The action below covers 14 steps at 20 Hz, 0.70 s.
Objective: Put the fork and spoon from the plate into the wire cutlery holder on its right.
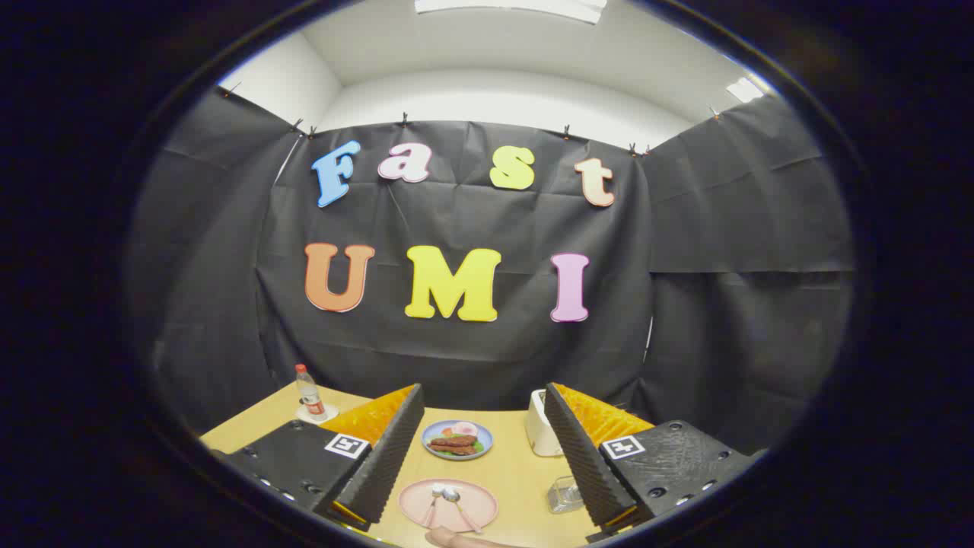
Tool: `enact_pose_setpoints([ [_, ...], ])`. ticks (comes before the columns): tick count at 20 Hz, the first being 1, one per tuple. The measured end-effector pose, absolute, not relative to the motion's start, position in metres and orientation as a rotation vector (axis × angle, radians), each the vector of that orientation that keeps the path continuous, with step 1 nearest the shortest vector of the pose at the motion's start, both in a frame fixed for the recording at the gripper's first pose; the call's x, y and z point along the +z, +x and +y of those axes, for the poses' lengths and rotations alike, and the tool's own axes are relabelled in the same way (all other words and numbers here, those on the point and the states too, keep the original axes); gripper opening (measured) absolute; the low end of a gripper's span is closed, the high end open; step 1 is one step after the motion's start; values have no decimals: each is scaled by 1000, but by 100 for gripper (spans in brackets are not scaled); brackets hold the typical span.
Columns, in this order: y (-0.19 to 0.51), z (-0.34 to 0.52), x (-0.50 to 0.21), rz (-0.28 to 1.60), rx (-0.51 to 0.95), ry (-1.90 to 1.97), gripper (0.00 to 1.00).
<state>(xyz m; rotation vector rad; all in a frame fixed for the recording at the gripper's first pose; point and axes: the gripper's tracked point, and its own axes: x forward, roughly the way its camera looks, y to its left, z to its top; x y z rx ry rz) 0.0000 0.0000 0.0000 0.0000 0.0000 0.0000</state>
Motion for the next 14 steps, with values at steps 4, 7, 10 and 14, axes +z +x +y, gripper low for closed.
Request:
enact_pose_setpoints([
  [4, 9, 13, -9, 31, 0, 21, 95],
  [7, 23, 17, -20, 69, 1, 48, 95],
  [10, 42, 16, -38, 110, -6, 57, 95],
  [14, 66, 24, -73, 172, 10, 30, 95],
])
